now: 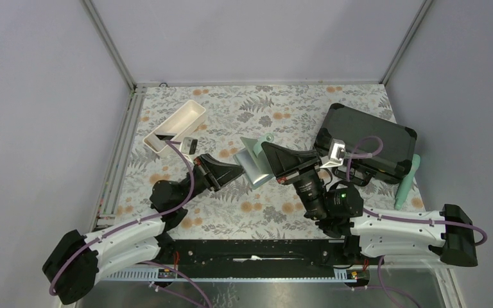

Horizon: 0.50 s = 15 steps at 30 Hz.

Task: Put the credit cards into the card holder
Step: Open the card holder at the center of the board.

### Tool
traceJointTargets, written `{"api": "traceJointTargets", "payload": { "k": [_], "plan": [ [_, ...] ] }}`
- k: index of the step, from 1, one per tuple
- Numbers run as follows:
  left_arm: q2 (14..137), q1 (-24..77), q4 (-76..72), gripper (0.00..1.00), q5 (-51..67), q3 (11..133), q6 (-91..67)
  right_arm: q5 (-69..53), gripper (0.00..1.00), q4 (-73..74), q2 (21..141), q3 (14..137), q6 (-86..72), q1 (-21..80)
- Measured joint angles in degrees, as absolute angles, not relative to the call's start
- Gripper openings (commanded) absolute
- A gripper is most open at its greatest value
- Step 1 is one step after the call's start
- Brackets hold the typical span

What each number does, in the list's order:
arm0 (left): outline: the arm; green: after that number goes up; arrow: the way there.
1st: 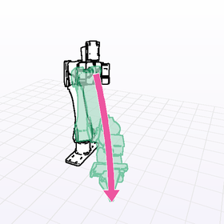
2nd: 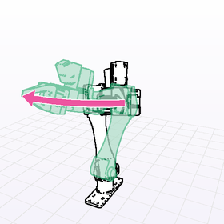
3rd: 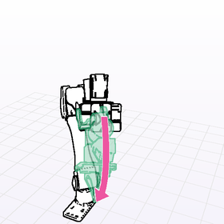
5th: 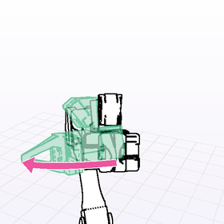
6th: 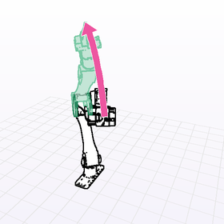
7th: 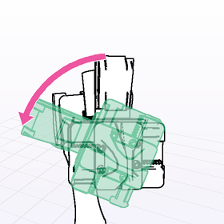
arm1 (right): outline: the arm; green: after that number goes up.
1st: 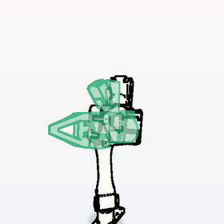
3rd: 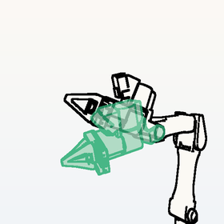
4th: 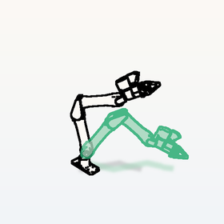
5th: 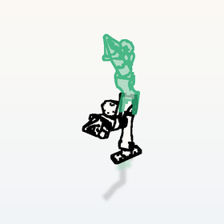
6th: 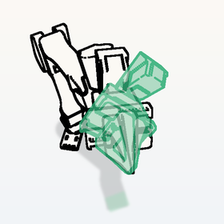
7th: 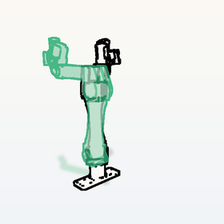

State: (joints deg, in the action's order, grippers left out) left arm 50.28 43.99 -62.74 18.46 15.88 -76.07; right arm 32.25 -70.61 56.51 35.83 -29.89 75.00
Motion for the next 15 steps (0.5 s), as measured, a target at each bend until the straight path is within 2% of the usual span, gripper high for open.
{"api": "traceJointTargets", "payload": {
  "k": [1, 6, 11, 15],
  "plan": [
    [49.98, 43.99, -62.52, 0.0, 18.31, 15.7, -75.99, 32.84, 0.01, -70.0, 56.27, 35.44, -29.85, 75.0],
    [46.65, 43.97, -52.88, 0.0, 16.67, 15.29, -73.78, 38.33, 0.29, -64.6, 53.91, 32.29, -28.62, 75.0],
    [40.82, 43.57, -30.09, 0.0, 13.65, 16.64, -67.94, 46.7, 0.61, -55.88, 50.0, 26.76, -25.32, 75.0],
    [41.85, 42.17, -10.61, 0.0, 12.01, 21.74, -62.37, 52.36, 0.74, -47.64, 46.89, 22.59, -23.57, 74.98]
  ]
}}
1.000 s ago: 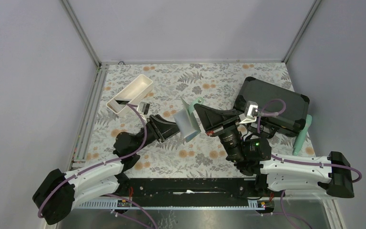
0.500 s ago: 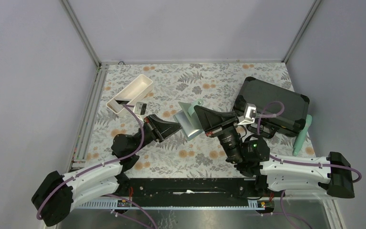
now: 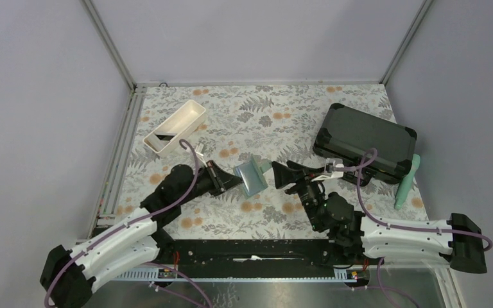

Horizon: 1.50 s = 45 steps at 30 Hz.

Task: Put the credit cards into the card holder
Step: Open the card holder at the center of the board.

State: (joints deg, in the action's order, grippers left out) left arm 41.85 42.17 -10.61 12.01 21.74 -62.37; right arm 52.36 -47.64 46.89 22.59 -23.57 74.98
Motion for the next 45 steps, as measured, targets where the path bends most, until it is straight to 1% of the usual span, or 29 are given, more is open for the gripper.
{"api": "traceJointTargets", "payload": {
  "k": [3, 5, 10, 13, 17, 20, 24, 28, 31, 35, 39, 41, 45],
  "plan": [
    [46.33, 41.1, -1.26, 0.0, 11.9, 25.21, -58.61, 54.68, 0.81, -41.78, 44.93, 20.51, -23.07, 74.98],
    [51.11, 40.66, 3.53, 0.0, 11.94, 27.42, -56.23, 55.55, 0.84, -37.69, 43.59, 19.59, -22.98, 74.98],
    [62.83, 40.49, 13.26, 0.0, 11.73, 33.04, -50.3, 56.73, 0.88, -26.72, 41.76, 19.14, -25.47, 74.98],
    [68.34, 40.49, 17.8, 0.0, 11.51, 37.12, -47.0, 56.31, 0.78, -20.71, 41.65, 19.14, -27.57, 74.98],
    [72.66, 40.49, 21.15, 0.0, 11.55, 41.43, -44.01, 52.31, 0.7, -17.28, 43.46, 19.16, -30.06, 74.89],
    [74.91, 40.45, 22.98, 0.0, 11.57, 43.33, -42.17, 46.7, 0.57, -16.95, 48.18, 19.33, -32.36, 74.26],
    [77.54, 40.38, 24.38, 0.0, 11.62, 44.99, -40.47, 36.97, 0.49, -17.26, 56.34, 20.1, -36.64, 70.87],
    [78.39, 40.38, 25.12, 0.0, 11.7, 45.01, -39.92, 26.81, 0.48, -21.06, 63.37, 20.95, -39.75, 66.52],
    [78.41, 40.38, 25.71, 0.0, 11.68, 45.01, -39.81, 21.82, 0.48, -23.05, 67.68, 23.09, -40.4, 64.97],
    [78.39, 40.38, 25.89, 0.0, 11.75, 45.01, -39.83, 16.27, 0.47, -25.58, 73.45, 28.03, -40.42, 63.72],
    [78.39, 40.38, 25.74, 0.0, 12.08, 45.01, -39.94, 13.41, 0.48, -27.0, 76.75, 31.05, -40.38, 63.42],
    [78.37, 40.38, 25.56, 0.02, 12.25, 45.01, -40.14, 12.75, 0.48, -27.4, 78.3, 32.03, -40.36, 63.35],
    [78.0, 40.38, 25.39, 0.1, 12.6, 45.01, -40.47, 12.75, 0.52, -27.33, 82.06, 33.19, -40.66, 63.35]
  ]
}}
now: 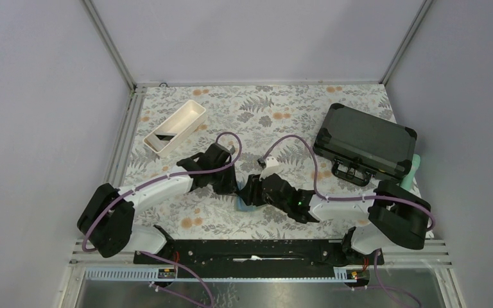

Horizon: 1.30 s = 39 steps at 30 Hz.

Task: Put the credit cards into the card holder
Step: Open the card holder at the center of the board.

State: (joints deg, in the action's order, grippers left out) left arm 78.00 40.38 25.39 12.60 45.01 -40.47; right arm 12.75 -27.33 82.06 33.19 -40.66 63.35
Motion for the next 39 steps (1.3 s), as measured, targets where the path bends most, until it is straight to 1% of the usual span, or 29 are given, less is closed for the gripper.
{"api": "traceJointTargets", "payload": {
  "k": [3, 7, 10, 13, 18, 25, 27, 30, 39],
  "plan": [
    [77.32, 40.25, 25.71, 0.13, 12.29, 44.93, -40.4, 12.78, 0.57, -26.65, 83.44, 33.04, -41.34, 63.2],
    [76.44, 40.14, 25.17, 0.12, 11.99, 44.69, -40.73, 12.27, 0.64, -28.29, 83.48, 31.38, -42.02, 63.2],
    [75.83, 40.14, 23.92, 0.12, 12.19, 44.12, -41.25, 11.05, 0.65, -30.04, 83.48, 29.58, -42.04, 63.2],
    [75.77, 40.14, 22.57, 0.11, 12.67, 43.55, -42.09, 9.39, 0.64, -31.05, 83.85, 29.12, -41.87, 63.2],
    [75.77, 40.14, 22.06, 0.11, 13.1, 43.35, -42.57, 7.73, 0.54, -33.87, 85.84, 29.06, -41.89, 63.2],
    [75.77, 40.07, 20.34, 0.12, 13.02, 42.63, -42.78, 7.88, 0.34, -33.85, 86.3, 29.52, -41.95, 63.26],
    [75.77, 40.07, 19.88, 0.13, 12.99, 42.61, -42.78, 8.29, 0.3, -32.6, 86.54, 30.41, -41.98, 63.33],
    [75.77, 40.03, 19.57, 0.13, 12.91, 42.61, -42.87, 9.89, 0.25, -30.46, 87.09, 31.42, -42.02, 63.35],
    [75.77, 40.03, 19.86, 0.13, 13.04, 42.61, -42.87, 16.25, 0.18, -24.4, 87.15, 32.29, -41.21, 64.34]
  ]
}}
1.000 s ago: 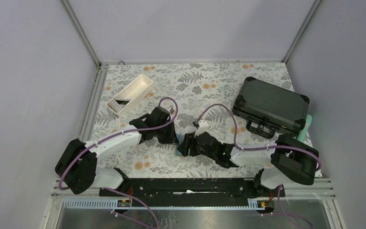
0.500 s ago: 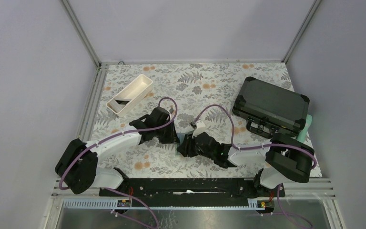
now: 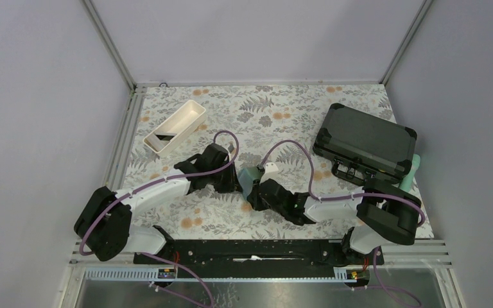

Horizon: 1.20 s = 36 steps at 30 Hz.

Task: Put the credit cards into the card holder
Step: Open the card holder at the center of the board.

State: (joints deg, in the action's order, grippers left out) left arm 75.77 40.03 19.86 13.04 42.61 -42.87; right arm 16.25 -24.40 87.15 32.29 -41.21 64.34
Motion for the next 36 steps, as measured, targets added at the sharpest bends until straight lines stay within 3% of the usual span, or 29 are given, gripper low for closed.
{"api": "traceJointTargets", "payload": {
  "k": [3, 11, 15, 25, 36],
  "plan": [
    [75.79, 40.03, 19.94, 0.12, 13.08, 42.61, -42.59, 17.39, 0.21, -23.51, 87.15, 32.51, -40.25, 64.51],
    [75.66, 39.13, 20.34, 0.03, 14.04, 42.61, -40.93, 17.5, 0.54, -21.04, 83.83, 32.84, -36.86, 64.51],
    [74.91, 37.36, 21.61, 0.01, 16.69, 42.74, -39.55, 17.52, 0.63, -18.76, 78.72, 32.95, -35.22, 64.4],
    [76.31, 34.79, 24.73, 0.0, 28.45, 44.58, -35.81, 10.81, 0.72, -17.02, 74.43, 33.85, -33.8, 58.98],
    [77.12, 33.95, 26.5, 0.0, 32.58, 44.62, -34.5, 5.34, 0.72, -19.84, 77.84, 33.36, -34.74, 58.81]
  ]
}}
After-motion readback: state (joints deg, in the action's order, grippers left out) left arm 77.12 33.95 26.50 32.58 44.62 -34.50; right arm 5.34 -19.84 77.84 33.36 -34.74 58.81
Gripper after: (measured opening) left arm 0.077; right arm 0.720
